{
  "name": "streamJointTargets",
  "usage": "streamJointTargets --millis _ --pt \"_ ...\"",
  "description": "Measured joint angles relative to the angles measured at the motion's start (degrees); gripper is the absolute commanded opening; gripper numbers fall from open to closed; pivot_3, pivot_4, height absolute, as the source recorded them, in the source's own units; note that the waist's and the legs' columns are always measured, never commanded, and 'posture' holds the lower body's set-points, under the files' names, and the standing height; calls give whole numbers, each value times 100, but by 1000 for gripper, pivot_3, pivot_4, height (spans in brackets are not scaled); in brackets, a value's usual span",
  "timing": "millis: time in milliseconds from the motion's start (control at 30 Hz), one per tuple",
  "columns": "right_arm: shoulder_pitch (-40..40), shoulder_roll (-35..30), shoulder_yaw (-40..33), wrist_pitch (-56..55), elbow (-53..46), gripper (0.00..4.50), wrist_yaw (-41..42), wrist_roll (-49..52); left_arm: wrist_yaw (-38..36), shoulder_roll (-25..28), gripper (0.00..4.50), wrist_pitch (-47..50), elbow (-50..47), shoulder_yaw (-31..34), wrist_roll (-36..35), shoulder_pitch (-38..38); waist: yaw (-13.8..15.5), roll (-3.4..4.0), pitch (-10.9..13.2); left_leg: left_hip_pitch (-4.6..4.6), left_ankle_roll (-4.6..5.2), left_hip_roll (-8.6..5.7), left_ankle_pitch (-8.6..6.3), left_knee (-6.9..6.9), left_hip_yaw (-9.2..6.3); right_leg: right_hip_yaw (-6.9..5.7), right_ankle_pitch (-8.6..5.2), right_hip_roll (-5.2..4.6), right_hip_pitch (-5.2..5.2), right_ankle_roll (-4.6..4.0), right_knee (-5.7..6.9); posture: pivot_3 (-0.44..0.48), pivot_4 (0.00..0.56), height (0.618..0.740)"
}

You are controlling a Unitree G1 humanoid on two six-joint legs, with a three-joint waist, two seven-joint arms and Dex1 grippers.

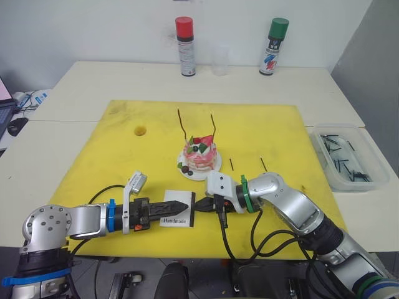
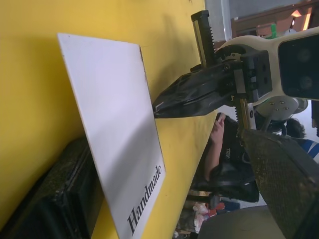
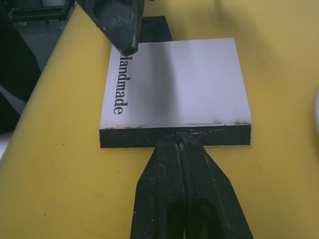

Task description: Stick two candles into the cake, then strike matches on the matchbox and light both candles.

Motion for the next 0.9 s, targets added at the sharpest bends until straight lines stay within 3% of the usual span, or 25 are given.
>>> streamJointTargets --millis 100,433,600,733,900 --pt "1 8 -14 38 0 14 -53 0 0 0 4500 -27 -67 0 23 42 -2 0 -1 0 0 0 0 0 1 1 0 0 0 0 -1 0 150 740" --pt "-31 23 -323 362 -79 0 -184 59 -2 -87 1461 -434 -144 -162 530 112 1 2 -3 1 0 -1 0 1 0 1 2 0 0 2 -1 0 150 740" --pt "-182 -42 -781 714 -417 0 -207 321 -31 -21 27 -221 -146 -78 132 25 0 1 -3 -4 0 1 0 0 -5 -3 1 3 -3 2 0 0 150 740" --pt "-235 -481 -1272 1001 -866 0 -146 679 176 90 27 -130 -253 -71 -732 2 6 1 -2 -10 0 1 0 -2 -5 -3 1 -1 -4 2 -6 0 150 740" --pt "50 -1242 -1685 1169 -1180 0 1 914 1186 1 27 -744 -277 -448 -1699 163 4 0 -2 -8 0 2 0 -4 -2 0 0 -1 -5 1 -7 0 150 740"
